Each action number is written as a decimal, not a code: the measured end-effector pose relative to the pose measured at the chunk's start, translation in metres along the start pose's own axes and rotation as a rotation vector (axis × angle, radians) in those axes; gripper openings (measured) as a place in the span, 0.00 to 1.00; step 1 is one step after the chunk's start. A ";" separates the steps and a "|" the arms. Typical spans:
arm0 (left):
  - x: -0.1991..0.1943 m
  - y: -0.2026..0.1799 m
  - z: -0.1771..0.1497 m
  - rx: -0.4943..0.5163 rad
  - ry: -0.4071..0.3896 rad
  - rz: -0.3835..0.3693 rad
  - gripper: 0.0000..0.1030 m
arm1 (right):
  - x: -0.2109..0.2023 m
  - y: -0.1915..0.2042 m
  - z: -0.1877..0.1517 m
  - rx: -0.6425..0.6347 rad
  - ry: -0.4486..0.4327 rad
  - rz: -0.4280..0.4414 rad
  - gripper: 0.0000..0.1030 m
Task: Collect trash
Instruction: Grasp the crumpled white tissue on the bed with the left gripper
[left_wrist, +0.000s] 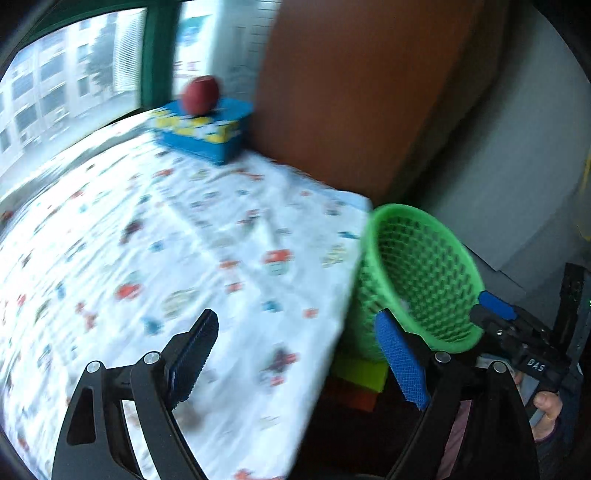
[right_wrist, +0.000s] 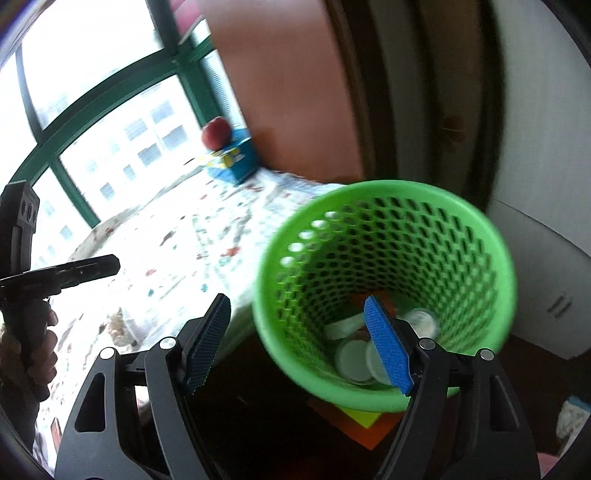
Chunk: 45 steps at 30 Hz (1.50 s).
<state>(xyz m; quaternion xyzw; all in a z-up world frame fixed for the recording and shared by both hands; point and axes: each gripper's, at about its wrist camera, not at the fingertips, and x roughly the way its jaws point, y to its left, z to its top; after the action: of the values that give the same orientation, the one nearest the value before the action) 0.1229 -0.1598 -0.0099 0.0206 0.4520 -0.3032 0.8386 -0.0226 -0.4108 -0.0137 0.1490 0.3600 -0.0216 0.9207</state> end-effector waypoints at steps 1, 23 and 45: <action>-0.004 0.010 -0.004 -0.013 -0.004 0.011 0.81 | 0.003 0.006 0.001 -0.009 0.004 0.010 0.72; 0.010 0.120 -0.083 -0.182 0.059 0.141 0.65 | 0.049 0.094 -0.006 -0.150 0.099 0.137 0.72; -0.006 0.132 -0.091 -0.235 0.042 0.083 0.27 | 0.074 0.141 -0.018 -0.234 0.164 0.204 0.72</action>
<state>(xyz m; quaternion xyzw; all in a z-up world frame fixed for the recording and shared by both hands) 0.1220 -0.0210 -0.0906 -0.0529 0.5005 -0.2128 0.8375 0.0413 -0.2661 -0.0393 0.0779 0.4170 0.1264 0.8967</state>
